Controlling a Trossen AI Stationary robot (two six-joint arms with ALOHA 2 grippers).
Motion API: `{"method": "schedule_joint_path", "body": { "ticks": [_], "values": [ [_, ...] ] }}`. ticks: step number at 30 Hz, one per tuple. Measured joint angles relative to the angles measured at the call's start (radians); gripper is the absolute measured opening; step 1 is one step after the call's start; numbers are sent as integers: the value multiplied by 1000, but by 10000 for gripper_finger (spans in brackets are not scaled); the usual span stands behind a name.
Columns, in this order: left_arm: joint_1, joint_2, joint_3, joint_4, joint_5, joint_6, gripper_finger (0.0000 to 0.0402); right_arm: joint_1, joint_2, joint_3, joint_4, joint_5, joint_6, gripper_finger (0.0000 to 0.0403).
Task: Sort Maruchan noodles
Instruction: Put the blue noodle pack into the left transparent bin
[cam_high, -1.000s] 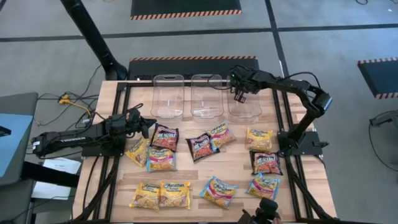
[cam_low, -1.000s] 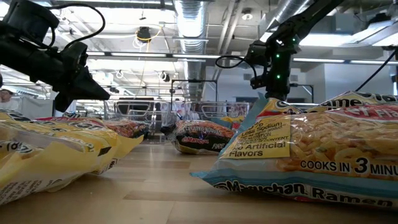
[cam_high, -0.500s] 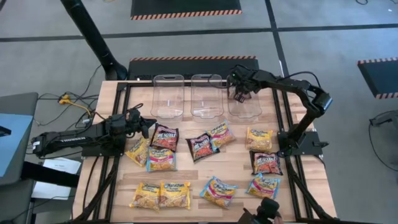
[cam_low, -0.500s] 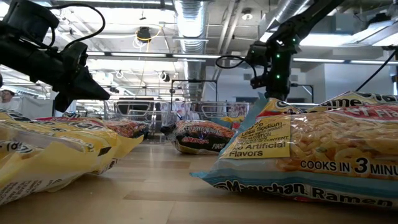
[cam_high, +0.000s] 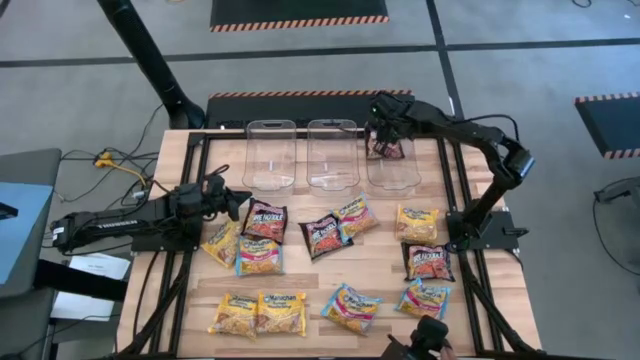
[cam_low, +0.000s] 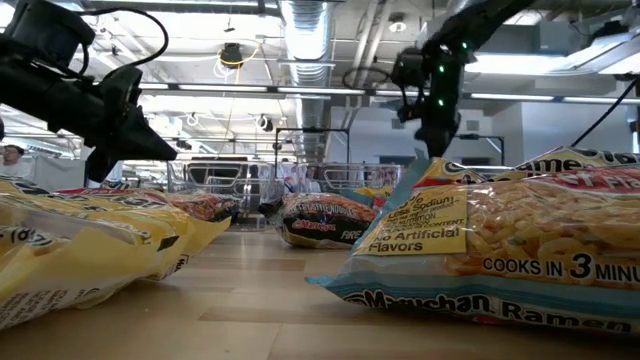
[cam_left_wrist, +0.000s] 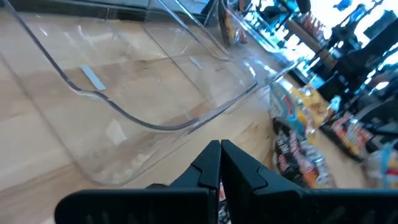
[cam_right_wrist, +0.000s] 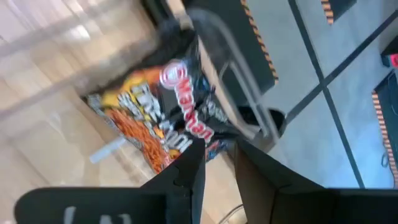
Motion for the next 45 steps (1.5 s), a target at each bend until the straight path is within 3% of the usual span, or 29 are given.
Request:
{"method": "schedule_joint_path", "body": {
  "ticks": [12, 24, 33, 38, 45],
  "values": [
    [0, 0, 0, 41, 0, -15, 9, 52, 0, 208, -184, -23, 76, 110],
    [0, 0, 0, 78, -90, -38, 123, 183, -1, 407, -368, -63, 325, 109],
    [0, 0, 11, 312, 40, 5, 136, 347, -1, 563, -411, -111, 428, 109],
    [0, 0, 143, 199, 113, 68, 130, 444, -1, 622, -435, -122, 463, 109],
    [0, 40, 425, -208, 171, 163, 130, 582, -2, 666, -429, -122, 473, 109]
  ]
}}
